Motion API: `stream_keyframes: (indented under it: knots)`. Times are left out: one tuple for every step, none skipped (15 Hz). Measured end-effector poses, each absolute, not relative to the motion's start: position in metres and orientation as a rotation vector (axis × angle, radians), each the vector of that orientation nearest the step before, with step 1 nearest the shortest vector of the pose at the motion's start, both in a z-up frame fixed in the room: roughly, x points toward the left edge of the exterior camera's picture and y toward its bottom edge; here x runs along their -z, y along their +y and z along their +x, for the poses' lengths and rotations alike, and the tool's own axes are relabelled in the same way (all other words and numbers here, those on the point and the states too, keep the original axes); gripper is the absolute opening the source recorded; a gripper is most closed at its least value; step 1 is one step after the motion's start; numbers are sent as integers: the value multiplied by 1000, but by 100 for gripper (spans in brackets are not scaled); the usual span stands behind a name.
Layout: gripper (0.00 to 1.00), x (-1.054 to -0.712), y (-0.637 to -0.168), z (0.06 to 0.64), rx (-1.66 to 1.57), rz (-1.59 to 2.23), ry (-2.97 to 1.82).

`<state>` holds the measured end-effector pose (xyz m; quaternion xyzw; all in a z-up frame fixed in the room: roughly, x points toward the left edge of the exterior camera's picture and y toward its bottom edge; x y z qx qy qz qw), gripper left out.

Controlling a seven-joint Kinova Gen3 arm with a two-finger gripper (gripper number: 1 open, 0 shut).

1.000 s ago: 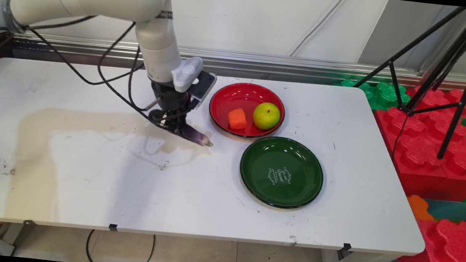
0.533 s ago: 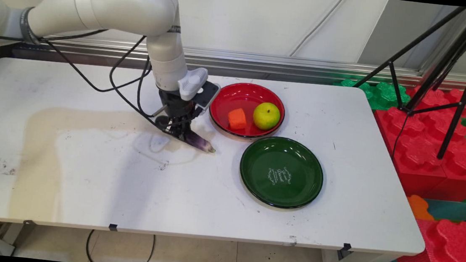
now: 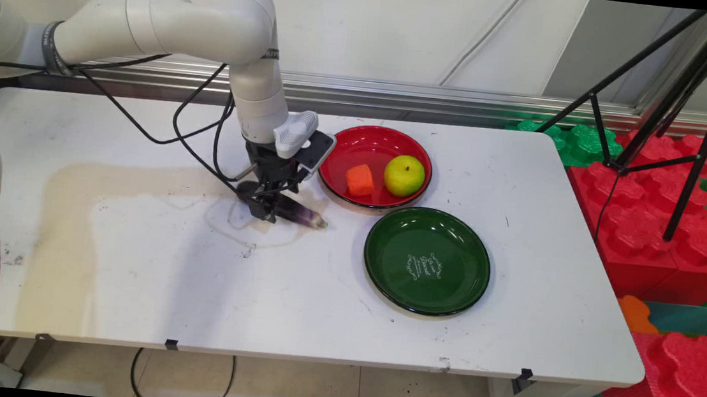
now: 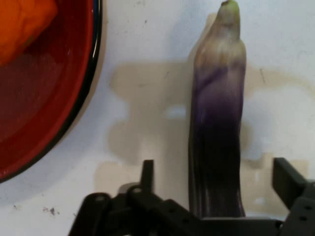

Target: Place the picked object on the table

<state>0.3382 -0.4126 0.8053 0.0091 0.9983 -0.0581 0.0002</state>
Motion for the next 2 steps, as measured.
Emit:
stream_keyframes:
  knots:
    - [100, -805, -413, 338, 186, 33, 3135]
    - [100, -805, -413, 338, 188, 36, 3134]
